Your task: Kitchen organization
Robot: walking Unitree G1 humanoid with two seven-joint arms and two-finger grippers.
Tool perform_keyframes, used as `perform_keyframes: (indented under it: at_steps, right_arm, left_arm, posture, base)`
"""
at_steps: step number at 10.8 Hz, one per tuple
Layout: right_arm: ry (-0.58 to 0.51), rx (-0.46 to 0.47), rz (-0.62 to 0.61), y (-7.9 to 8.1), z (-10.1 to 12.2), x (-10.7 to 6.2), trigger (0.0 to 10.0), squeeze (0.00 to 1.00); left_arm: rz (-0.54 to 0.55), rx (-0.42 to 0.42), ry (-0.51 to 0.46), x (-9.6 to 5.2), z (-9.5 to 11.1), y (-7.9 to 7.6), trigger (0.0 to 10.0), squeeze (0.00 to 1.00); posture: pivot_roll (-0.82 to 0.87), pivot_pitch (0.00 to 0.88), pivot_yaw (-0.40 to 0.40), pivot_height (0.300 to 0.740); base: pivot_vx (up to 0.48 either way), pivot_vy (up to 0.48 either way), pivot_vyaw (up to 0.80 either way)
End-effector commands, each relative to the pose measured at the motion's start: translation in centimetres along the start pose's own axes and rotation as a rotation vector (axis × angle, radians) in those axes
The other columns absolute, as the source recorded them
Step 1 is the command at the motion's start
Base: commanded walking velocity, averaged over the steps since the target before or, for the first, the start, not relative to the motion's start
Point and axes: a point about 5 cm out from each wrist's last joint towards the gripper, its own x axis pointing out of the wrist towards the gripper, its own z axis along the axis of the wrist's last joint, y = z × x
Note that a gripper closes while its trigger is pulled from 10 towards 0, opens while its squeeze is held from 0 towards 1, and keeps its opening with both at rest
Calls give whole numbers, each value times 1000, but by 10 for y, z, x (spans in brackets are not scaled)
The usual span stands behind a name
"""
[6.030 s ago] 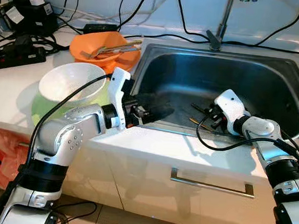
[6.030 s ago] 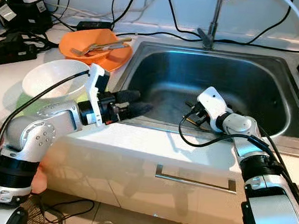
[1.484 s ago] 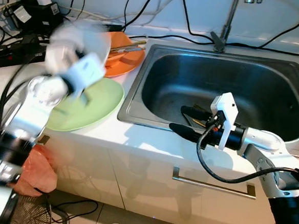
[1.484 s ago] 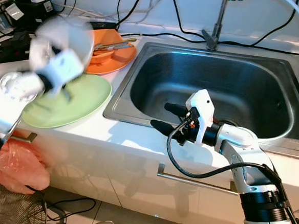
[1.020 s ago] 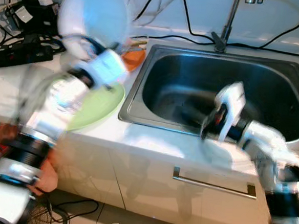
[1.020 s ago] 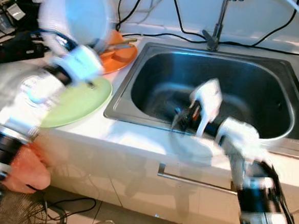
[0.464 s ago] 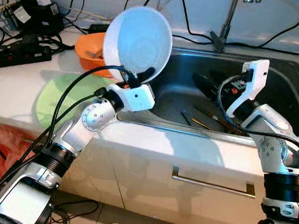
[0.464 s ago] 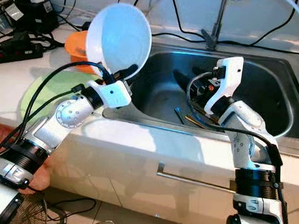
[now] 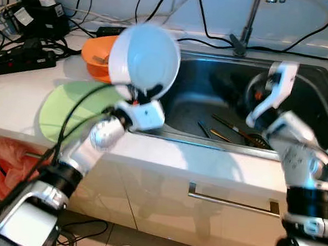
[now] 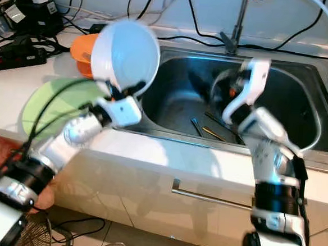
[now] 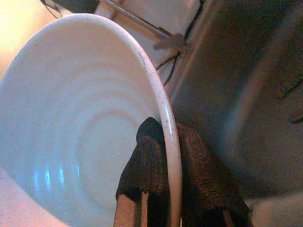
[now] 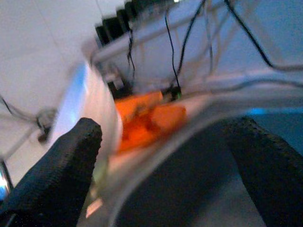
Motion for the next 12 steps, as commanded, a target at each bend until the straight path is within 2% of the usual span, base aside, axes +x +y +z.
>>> perform_keyframes:
  at_steps: [1,3,6,8,10,12]
  right_arm:
    - [-38,27,23,6,10,3,10000,0]
    - [-28,40,49,11,10,4,10000,0]
    - [32,40,107,21,2,5,10000,0]
    - [74,21,112,23,-1,8,10000,0]
    - [104,-7,126,28,-3,13,10000,0]
    - [129,-32,119,29,-7,18,10000,0]
  left_arm:
    - [3,16,-35,2,5,-3,0,0]
    - [-13,14,-90,9,18,-11,0,0]
    - [10,31,-144,22,33,-8,0,0]
    - [10,44,-173,26,40,-10,0,0]
    - [-7,36,-183,29,45,-19,0,0]
    - [-6,44,-202,31,49,-19,0,0]
  posture:
    - [145,29,83,740]
    - [140,30,84,740]
    - [141,30,84,740]
    - [140,31,83,740]
    - [138,30,82,740]
    - [144,27,79,740]
  base:
    - [0,0,0]
    - [0,0,0]
    - [0,0,0]
    - [0,0,0]
    - [0,0,0]
    - [0,0,0]
